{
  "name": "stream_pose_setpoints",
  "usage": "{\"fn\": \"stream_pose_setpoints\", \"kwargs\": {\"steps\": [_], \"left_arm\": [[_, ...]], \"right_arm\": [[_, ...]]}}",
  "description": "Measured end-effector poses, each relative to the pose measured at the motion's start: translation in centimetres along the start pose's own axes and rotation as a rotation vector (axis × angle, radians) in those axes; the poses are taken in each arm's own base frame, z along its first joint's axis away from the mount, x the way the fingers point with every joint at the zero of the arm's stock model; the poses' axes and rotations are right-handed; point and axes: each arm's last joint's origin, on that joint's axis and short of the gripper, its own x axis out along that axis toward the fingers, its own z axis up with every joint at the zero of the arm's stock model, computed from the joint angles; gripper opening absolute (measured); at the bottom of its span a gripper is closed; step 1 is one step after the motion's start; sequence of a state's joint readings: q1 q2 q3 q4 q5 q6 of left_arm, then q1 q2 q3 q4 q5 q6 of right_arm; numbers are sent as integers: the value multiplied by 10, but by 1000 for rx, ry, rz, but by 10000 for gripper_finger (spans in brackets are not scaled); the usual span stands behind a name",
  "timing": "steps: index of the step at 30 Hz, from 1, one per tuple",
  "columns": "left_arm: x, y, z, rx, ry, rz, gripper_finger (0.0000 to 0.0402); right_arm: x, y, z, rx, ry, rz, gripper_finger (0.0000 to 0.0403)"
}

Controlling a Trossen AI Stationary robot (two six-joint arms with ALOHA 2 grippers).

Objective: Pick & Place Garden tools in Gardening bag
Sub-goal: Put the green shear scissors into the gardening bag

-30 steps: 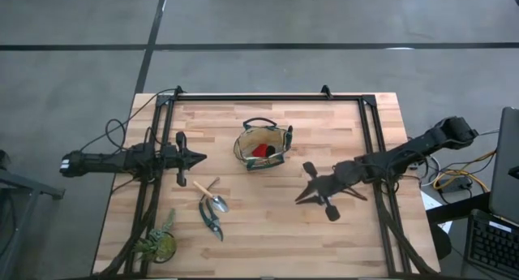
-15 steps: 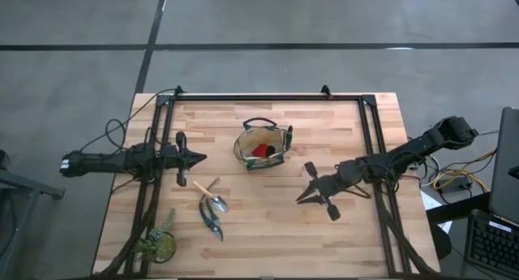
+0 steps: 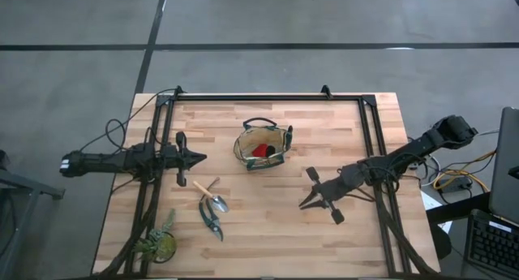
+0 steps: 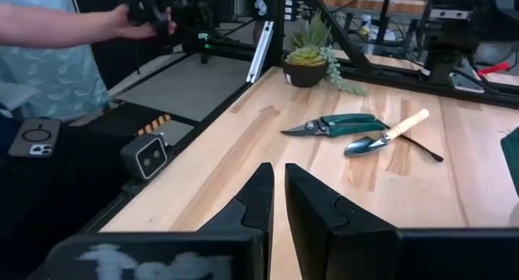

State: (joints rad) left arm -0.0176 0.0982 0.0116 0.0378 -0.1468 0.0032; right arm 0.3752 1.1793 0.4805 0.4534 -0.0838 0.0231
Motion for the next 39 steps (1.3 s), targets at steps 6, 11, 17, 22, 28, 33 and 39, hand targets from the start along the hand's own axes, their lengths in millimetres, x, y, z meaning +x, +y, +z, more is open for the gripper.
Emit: {"fn": "stream_pose_setpoints", "kwargs": {"steps": [6, 11, 17, 22, 28, 33, 39], "left_arm": [[-1, -1, 14, -296, -138, -63, 14], [-4, -1, 29, -493, -284, -110, 14], [-9, 1, 42, -665, -439, -134, 14], [-5, 2, 44, -678, -324, -19, 14], [8, -2, 50, -737, -36, 140, 14], [18, -9, 63, -842, 280, 271, 14], [30, -30, 77, -908, 673, 386, 5]], "right_arm": [[0, 0, -1, -24, 10, -1, 28], [-1, 0, -5, -47, 23, 0, 28], [-1, -4, -7, -104, 32, -47, 28], [-2, -9, -11, -102, 43, -73, 28], [-5, -17, -20, -88, 71, -107, 28], [-7, -23, -26, -77, 90, -130, 28], [-9, -25, -29, -73, 98, -139, 28]]}}
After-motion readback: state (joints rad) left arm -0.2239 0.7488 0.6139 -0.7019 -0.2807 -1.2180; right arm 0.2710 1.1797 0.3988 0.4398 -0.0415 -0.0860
